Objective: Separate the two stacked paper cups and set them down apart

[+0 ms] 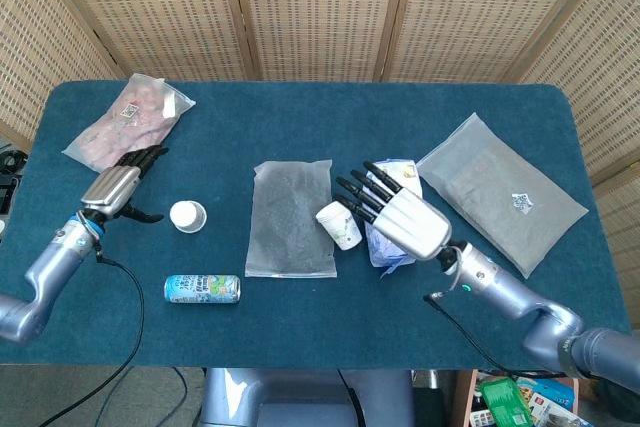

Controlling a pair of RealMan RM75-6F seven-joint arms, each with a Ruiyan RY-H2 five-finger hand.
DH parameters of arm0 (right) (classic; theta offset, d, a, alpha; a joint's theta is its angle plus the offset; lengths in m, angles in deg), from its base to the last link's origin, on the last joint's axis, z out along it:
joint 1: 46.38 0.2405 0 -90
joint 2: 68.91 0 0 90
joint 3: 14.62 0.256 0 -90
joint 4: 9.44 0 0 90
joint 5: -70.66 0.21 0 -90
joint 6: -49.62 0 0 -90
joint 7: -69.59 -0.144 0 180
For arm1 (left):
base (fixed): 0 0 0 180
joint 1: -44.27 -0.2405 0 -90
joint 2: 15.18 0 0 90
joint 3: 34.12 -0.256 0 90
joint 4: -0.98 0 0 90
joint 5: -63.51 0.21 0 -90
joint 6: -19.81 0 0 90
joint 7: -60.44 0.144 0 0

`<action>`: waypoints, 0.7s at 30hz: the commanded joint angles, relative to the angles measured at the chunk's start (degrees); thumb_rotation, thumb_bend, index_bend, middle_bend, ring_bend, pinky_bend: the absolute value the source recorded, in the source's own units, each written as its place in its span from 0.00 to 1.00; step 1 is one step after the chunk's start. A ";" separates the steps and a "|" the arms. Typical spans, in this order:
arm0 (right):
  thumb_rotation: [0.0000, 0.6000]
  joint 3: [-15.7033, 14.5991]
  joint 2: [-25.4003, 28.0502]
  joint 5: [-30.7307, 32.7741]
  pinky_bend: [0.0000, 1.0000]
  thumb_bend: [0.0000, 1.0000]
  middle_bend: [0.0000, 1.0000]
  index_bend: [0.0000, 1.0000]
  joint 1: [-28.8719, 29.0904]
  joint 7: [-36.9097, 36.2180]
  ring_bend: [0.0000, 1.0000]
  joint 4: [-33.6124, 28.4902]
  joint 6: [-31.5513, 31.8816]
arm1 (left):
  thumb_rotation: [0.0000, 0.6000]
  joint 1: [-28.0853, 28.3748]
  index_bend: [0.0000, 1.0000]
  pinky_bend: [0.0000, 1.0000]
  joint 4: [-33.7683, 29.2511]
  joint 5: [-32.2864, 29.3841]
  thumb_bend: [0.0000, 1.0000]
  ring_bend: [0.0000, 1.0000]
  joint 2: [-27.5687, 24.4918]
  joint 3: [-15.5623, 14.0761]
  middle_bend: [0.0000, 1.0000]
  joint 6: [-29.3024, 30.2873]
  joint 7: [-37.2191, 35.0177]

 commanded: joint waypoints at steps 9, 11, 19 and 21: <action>1.00 -1.86 6.33 9.58 0.00 0.00 0.01 0.05 -15.32 -3.71 0.00 -5.99 12.39 | 1.00 -10.59 0.00 0.00 -9.81 -4.09 0.18 0.00 -7.13 0.03 0.00 14.96 5.81; 1.00 -3.10 6.69 12.39 0.00 0.00 0.00 0.05 -19.48 -4.85 0.00 -6.58 14.73 | 1.00 -13.55 0.00 0.00 -12.85 -4.66 0.18 0.00 -8.68 -0.62 0.00 18.90 8.18; 1.00 -7.09 6.88 18.35 0.00 0.00 0.00 0.00 -29.36 -5.74 0.00 -11.58 18.11 | 1.00 -22.76 0.00 0.00 -23.41 -3.79 0.18 0.00 -12.04 -3.14 0.00 32.13 14.50; 1.00 -7.57 6.75 19.06 0.00 0.00 0.00 0.00 -30.76 -4.36 0.00 -12.59 18.47 | 1.00 -24.41 0.00 0.00 -24.88 -2.49 0.18 0.00 -12.29 -4.08 0.00 34.53 16.18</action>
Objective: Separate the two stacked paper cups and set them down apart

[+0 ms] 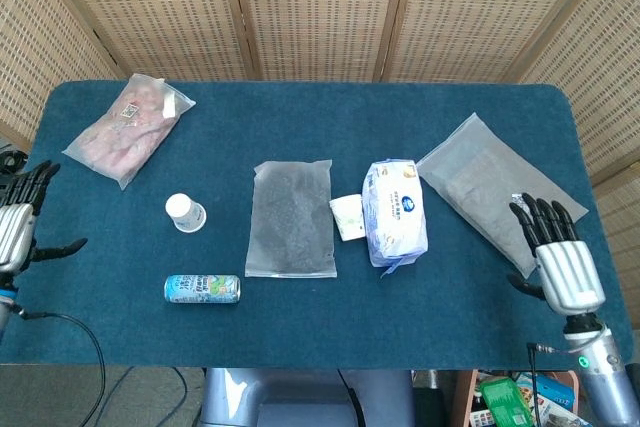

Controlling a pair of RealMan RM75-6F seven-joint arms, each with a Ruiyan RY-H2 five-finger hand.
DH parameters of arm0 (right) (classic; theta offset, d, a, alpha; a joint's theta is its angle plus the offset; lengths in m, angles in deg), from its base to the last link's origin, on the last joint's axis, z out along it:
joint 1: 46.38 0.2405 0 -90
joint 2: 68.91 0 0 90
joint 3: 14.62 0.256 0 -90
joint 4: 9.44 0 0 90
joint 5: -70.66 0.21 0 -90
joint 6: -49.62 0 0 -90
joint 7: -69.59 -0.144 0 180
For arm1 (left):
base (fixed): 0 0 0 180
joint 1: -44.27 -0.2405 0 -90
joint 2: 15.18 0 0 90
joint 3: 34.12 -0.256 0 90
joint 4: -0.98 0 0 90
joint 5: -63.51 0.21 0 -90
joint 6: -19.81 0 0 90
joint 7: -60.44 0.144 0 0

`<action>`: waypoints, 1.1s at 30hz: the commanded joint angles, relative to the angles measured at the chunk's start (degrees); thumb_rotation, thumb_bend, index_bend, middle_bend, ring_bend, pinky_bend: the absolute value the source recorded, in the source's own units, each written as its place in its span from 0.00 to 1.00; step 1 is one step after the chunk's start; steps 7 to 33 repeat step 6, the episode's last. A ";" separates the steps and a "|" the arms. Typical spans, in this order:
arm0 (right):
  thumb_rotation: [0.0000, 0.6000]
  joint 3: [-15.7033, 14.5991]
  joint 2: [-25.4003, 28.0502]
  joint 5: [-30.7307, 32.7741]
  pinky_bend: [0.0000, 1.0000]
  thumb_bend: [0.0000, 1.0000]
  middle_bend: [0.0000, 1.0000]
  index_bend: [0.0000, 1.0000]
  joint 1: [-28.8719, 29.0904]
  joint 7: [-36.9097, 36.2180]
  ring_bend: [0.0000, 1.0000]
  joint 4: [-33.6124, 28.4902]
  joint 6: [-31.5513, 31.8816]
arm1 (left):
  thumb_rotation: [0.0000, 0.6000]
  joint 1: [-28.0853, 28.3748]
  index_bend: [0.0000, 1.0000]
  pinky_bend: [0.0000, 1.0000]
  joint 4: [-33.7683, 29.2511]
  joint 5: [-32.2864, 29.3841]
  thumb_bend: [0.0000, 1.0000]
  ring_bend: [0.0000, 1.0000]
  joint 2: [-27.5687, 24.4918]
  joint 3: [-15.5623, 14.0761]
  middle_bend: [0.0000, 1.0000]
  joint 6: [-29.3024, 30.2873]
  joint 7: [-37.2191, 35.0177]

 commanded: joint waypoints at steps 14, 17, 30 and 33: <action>1.00 -0.72 -0.20 2.09 0.00 0.00 0.00 0.00 -4.62 1.27 0.00 -2.64 2.43 | 1.00 -5.70 0.00 0.00 -3.67 4.52 0.18 0.00 -0.47 -3.60 0.00 6.86 5.36; 1.00 -0.72 -0.20 2.09 0.00 0.00 0.00 0.00 -4.62 1.27 0.00 -2.64 2.43 | 1.00 -5.70 0.00 0.00 -3.67 4.52 0.18 0.00 -0.47 -3.60 0.00 6.86 5.36; 1.00 -0.72 -0.20 2.09 0.00 0.00 0.00 0.00 -4.62 1.27 0.00 -2.64 2.43 | 1.00 -5.70 0.00 0.00 -3.67 4.52 0.18 0.00 -0.47 -3.60 0.00 6.86 5.36; 1.00 -0.72 -0.20 2.09 0.00 0.00 0.00 0.00 -4.62 1.27 0.00 -2.64 2.43 | 1.00 -5.70 0.00 0.00 -3.67 4.52 0.18 0.00 -0.47 -3.60 0.00 6.86 5.36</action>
